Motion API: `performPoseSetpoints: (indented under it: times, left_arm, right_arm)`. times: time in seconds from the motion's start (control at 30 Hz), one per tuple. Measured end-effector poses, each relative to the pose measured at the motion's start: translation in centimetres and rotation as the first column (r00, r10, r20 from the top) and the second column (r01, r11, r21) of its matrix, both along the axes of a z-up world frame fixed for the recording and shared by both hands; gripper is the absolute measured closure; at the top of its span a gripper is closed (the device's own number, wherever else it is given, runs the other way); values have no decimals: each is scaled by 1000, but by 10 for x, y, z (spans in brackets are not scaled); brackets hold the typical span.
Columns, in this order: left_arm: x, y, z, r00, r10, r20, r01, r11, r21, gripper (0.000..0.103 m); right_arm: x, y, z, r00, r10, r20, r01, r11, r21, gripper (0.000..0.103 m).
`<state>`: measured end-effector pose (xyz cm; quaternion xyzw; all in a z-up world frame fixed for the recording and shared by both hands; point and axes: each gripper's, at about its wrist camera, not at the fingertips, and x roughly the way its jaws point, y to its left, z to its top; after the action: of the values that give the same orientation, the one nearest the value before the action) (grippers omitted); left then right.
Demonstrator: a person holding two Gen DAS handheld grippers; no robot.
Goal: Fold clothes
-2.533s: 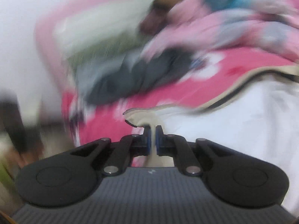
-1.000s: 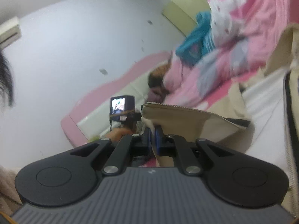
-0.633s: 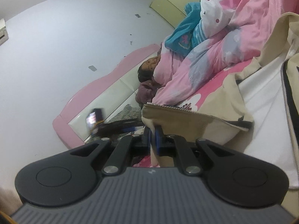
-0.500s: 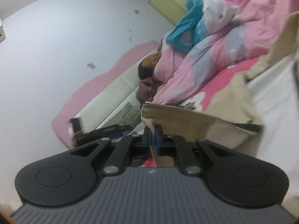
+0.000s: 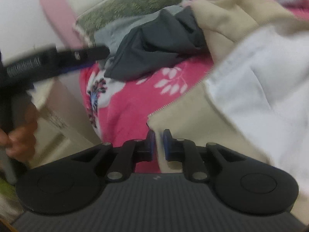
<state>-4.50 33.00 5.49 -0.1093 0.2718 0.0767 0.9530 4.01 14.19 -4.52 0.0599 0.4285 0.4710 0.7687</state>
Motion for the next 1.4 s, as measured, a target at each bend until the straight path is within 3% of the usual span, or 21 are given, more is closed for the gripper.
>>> performPoseSetpoints:
  times: [0.03,0.1,0.13,0.2,0.27,0.33,0.37,0.43,0.5,0.57,0.63,0.73,0.77,0.83,0.9,1.03,1.17,1.3,1.4]
  left_arm:
    - [2,-4,-1,1000,-25,11,25,1000,0,34]
    - [6,-18,0,994,-105,42,104,994,17,31]
    - [9,-24,0,988,-144,57,143,989,26,28]
    - [19,-41,-2,971,-232,55,229,972,54,15]
    - [30,-62,-9,951,-305,41,300,948,102,13]
    - [39,-83,-19,942,-335,25,326,930,169,13]
    - [43,-92,-25,943,-333,17,323,924,204,14]
    - [53,-105,-36,948,-317,-7,308,916,255,16]
    - [63,-111,-46,952,-305,-29,301,915,271,21]
    - [73,-110,-52,955,-293,-52,296,918,264,23]
    - [78,-105,-62,957,-284,-59,289,921,260,25]
    - [91,-94,-80,959,-269,-88,283,929,238,25]
    - [95,-89,-86,959,-265,-100,281,935,216,25]
    - [99,-79,-93,958,-272,-94,284,947,153,25]
    - [98,-70,-93,958,-278,-68,284,952,111,24]
    - [99,-64,-95,959,-278,-56,282,956,82,23]
    - [99,-64,-97,959,-279,-53,283,956,76,21]
    - [103,-64,-99,957,-285,-57,288,955,65,17]
    - [105,-69,-99,956,-286,-68,291,953,82,15]
  right_arm:
    - [-1,-16,6,1000,-12,-27,13,999,42,89]
    - [-3,-48,18,996,-32,-82,42,991,123,72]
    - [-6,-65,25,995,-43,-85,55,987,154,68]
    - [-6,-110,39,990,-79,-120,105,968,226,58]
    - [7,-154,51,972,-159,-174,204,939,278,54]
    - [36,-193,56,932,-284,-225,342,894,289,51]
    - [52,-212,56,898,-366,-243,426,861,279,49]
    - [89,-248,51,796,-529,-294,599,761,250,49]
    - [129,-279,34,662,-647,-378,744,630,222,48]
    - [164,-297,17,536,-746,-397,838,528,140,48]
    - [193,-303,8,496,-816,-296,864,498,76,44]
    - [217,-300,-10,531,-789,-309,836,547,40,46]
    - [215,-294,-9,559,-775,-296,819,572,50,51]
    - [212,-283,-7,612,-744,-268,782,619,68,67]
    - [212,-281,0,646,-722,-247,758,646,93,95]
    - [233,-274,29,707,-688,-165,707,687,168,96]
    - [284,-238,64,768,-639,-25,628,747,218,96]
    - [348,-201,63,772,-635,-24,624,751,217,94]
    - [374,-180,28,764,-645,-11,639,753,157,89]
